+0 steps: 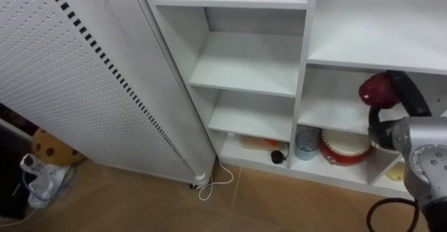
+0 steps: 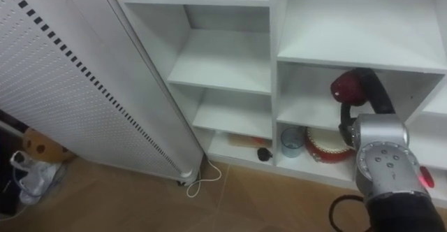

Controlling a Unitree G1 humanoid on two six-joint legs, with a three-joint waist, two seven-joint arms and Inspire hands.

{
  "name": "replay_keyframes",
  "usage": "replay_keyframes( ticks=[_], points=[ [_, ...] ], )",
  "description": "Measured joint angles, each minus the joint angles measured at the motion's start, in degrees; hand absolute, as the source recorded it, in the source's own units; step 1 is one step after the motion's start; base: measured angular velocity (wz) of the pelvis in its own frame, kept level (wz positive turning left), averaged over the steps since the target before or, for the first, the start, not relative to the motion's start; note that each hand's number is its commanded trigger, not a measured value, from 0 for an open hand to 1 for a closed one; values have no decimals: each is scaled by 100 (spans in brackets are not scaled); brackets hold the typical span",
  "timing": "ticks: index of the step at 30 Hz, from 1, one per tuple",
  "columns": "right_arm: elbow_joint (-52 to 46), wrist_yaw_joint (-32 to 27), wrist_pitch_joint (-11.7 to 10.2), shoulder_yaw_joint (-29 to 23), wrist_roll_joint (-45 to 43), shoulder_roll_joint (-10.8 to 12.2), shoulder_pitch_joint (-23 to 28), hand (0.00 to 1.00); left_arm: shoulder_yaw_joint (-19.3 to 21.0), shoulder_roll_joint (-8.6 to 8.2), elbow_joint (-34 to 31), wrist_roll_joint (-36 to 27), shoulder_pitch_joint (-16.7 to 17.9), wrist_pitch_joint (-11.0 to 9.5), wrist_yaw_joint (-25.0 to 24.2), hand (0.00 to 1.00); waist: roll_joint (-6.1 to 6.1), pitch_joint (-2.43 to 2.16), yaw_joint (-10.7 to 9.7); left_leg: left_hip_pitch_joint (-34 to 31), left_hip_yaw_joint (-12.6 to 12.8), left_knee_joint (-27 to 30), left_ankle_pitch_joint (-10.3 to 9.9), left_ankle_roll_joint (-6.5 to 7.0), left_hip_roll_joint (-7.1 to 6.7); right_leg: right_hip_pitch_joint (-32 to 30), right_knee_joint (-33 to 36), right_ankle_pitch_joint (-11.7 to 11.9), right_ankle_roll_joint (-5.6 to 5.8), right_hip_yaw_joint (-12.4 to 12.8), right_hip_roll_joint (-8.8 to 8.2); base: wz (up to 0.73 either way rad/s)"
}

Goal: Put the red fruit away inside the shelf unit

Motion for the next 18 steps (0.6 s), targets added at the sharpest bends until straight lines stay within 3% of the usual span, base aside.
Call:
replay_keyframes(
  ticks=[6, 12, 18],
  points=[
    [196, 359, 8, -22, 31, -51, 0, 0, -21, 0, -4, -2, 0, 21, 0, 0, -2, 0, 12, 42, 85, -52, 2, 3, 1, -26, 6, 5, -1, 66, -9, -2],
    [458, 543, 70, -61, 142, -328, -3, 0, -20, 5, -8, -4, -6, 38, -5, 0, -2, 1, 6, 66, 126, -67, 1, 2, 15, -29, 6, 31, -49, 92, 3, -2],
    [486, 643, 124, -208, 171, -332, -29, 0, -28, 5, -25, -11, -6, 71, -22, 0, -10, 7, 19, 80, 130, -82, -1, 3, 19, -14, -14, 32, -41, 94, 7, 0]
  ],
)
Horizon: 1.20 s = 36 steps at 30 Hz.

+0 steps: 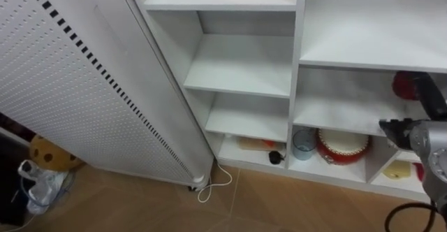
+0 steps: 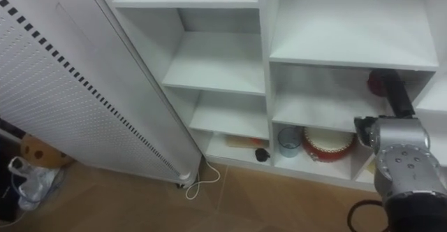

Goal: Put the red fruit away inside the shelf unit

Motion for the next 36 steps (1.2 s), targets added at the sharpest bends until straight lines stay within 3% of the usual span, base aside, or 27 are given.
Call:
replay_keyframes(
  ticks=[20, 30, 33, 36],
  points=[
    [181, 239, 17, -40, 79, 20, 66, 0, -93, 17, -249, -47, -9, 12, -28, 0, -37, 18, -56, 214, 32, -229, -5, 45, 25, 254, -322, 86, 78, 24, 100, 0],
    [1169, 1246, 144, -47, 325, 96, 540, 0, -55, 30, 68, -173, -52, 111, -402, 0, -96, 95, 22, 1214, -2, -624, -5, 38, 87, 1376, -931, 198, 142, -127, 221, -2],
    [1271, 1556, 140, -219, 370, 249, 894, 0, 53, 40, 161, -142, -70, 212, -561, 0, -96, 102, 24, 1632, -5, -806, -9, 38, 87, 1804, -1163, 217, 169, -153, 257, -6],
    [1625, 1949, 138, -496, 447, 407, 1164, 0, 308, 40, 344, -106, -193, 205, -757, 0, -37, 139, 19, 2012, -40, -950, -17, 33, 119, 2256, -1421, 255, 195, -176, 344, 0]
  ],
)
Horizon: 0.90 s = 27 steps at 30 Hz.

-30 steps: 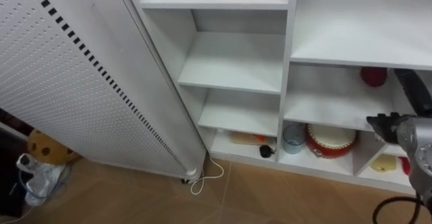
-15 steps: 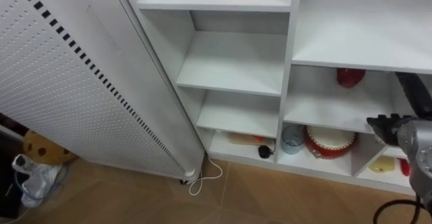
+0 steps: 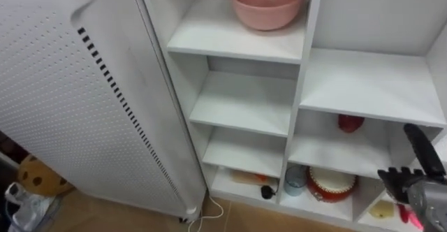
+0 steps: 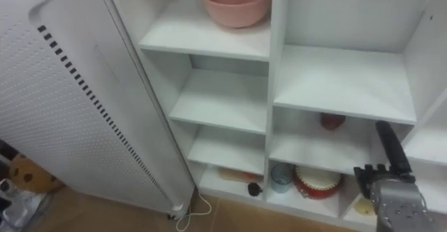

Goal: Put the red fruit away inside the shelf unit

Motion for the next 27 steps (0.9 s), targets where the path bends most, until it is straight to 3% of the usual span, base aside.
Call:
replay_keyframes(
  ticks=[8, 10, 11, 13, 16, 23, 27],
  points=[
    [257, 746, 135, 12, -181, 528, 1378, 0, 546, -33, 332, 9, -5, 36, -40, 0, 37, -33, -49, 1060, 18, -517, 5, -36, 31, 1114, -652, 167, 51, -143, 87, -4],
    [310, 892, 136, 8, -257, 702, 1840, 0, 810, -120, 420, 13, 109, 51, 12, 0, 43, -165, -208, 1406, -47, -720, 4, -72, 2, 1502, -884, 180, 78, -230, 109, 11],
    [308, 934, 145, 10, -310, 746, 1947, 0, 875, -140, 417, 26, 156, 50, 21, 0, 49, -183, -256, 1496, -81, -768, 10, -78, -8, 1616, -953, 185, 87, -263, 115, 17],
    [309, 1124, 259, 69, -482, 854, 2501, 0, 1154, -211, 408, 255, 318, 62, 108, 0, -25, -261, -420, 1956, -111, -1109, 57, -119, -43, 2063, -1260, 214, 127, -293, 160, 8],
    [311, 1331, 389, 233, -807, 951, 3086, 0, 1429, -249, 356, 515, 492, 86, 238, 0, -126, -319, -643, 2415, -129, -1356, 82, -132, -38, 2525, -1498, 217, 129, -320, 215, 4],
    [763, 1757, 623, 603, -1699, 1094, 4001, 0, 1869, -283, 154, 685, 672, 66, 450, 0, -203, -323, -1012, 3076, -158, -1698, 23, -237, -13, 3281, -2056, 263, 143, -252, 425, -4],
    [1025, 1945, 699, 629, -1960, 1253, 4341, 0, 2313, -421, 142, 685, 663, -9, 504, 0, -227, -325, -1138, 3333, -97, -1923, 39, -263, -5, 3426, -2147, 264, 135, -129, 479, -14]
  ],
)
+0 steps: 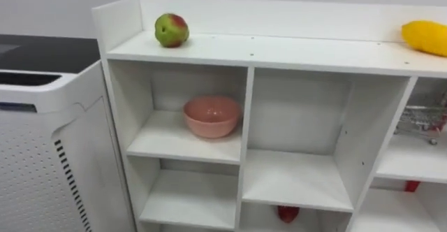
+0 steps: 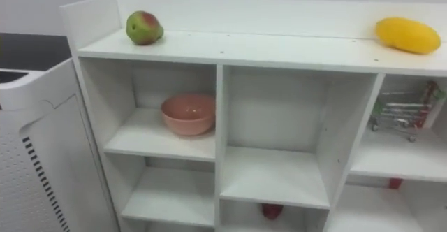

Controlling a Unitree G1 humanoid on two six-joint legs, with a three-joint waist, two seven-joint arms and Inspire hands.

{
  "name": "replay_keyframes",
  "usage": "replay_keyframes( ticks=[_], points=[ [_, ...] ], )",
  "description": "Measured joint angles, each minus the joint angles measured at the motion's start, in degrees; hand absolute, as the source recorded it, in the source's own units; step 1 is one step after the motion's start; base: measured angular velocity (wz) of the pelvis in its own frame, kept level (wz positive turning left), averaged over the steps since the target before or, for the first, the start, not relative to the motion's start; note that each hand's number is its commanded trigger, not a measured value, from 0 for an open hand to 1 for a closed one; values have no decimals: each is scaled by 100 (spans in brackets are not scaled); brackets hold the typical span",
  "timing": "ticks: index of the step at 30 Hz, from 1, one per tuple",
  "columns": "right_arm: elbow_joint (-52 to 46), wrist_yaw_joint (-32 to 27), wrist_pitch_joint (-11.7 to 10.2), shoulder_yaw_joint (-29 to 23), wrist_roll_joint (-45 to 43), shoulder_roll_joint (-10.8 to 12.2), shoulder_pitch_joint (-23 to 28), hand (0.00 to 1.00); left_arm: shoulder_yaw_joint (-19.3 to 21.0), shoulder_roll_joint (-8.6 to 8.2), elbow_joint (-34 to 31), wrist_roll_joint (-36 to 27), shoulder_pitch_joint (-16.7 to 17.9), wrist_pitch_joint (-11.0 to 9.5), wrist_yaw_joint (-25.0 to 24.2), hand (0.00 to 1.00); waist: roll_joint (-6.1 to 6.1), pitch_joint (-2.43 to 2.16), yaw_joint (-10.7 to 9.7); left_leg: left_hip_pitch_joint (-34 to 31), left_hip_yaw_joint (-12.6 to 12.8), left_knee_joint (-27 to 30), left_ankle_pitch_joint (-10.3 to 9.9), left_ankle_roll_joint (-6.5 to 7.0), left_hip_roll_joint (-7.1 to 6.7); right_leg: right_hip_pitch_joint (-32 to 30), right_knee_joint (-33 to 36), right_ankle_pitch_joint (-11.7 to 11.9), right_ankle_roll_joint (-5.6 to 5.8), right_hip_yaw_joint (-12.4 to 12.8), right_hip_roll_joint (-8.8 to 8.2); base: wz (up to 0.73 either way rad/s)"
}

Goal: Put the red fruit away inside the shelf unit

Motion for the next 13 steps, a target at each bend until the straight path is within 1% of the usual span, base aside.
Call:
replay_keyframes(
  ticks=[2, 3, 5, 6, 8, 10, 11, 13],
  points=[
    [56, 119, 59, 30, -283, 19, 151, 0, 94, -23, 10, -1, -6, -42, -3, 0, -30, 12, -32, 75, 18, -70, 6, -8, -2, 76, -32, -2, 2, 4, 3, -5],
    [154, 222, 69, 103, -557, 20, 231, 0, 147, -33, 37, -1, -9, -67, -7, 0, -38, 5, -45, 133, 17, -108, 5, -9, -6, 106, -82, -4, 4, 5, 10, 0],
    [286, 316, 170, 103, -948, 23, 299, 0, 179, -34, 67, -1, -2, -85, -30, 0, -52, 9, -60, 212, 17, -144, 5, -9, -10, 181, -116, -8, 14, 19, 16, -2],
    [361, 379, 223, 95, -1166, 29, 329, 0, 284, -62, 64, -2, 15, -87, -55, 0, -61, 9, -61, 245, 17, -158, 5, -9, -14, 203, -122, -11, 18, 41, 19, -8],
    [403, 395, 317, 88, -1495, 40, 342, 0, 443, -126, 63, -7, 8, -86, -62, 0, -75, 4, -136, 253, 16, -173, 5, -9, -19, 203, -133, -12, 20, 60, 22, -7],
    [399, 488, 380, 97, -2255, 69, 368, 0, 572, -177, 111, -12, 9, -89, -79, 0, -102, -7, -150, 267, 16, -185, 5, -9, -17, 195, -158, -8, 16, 120, 42, -11],
    [400, 521, 398, 105, -2439, 71, 373, 0, 582, -180, 139, -12, 2, -89, -80, 0, -112, -12, -150, 273, 16, -186, 4, -10, -14, 199, -172, -2, 13, 131, 50, -11],
    [406, 606, 429, 180, -3311, 76, 364, 0, 578, -186, 151, -9, -37, -93, -94, 0, -148, -19, -154, 310, 15, -203, 0, -17, -4, 263, -199, 5, 9, 150, 67, -2]
  ],
)
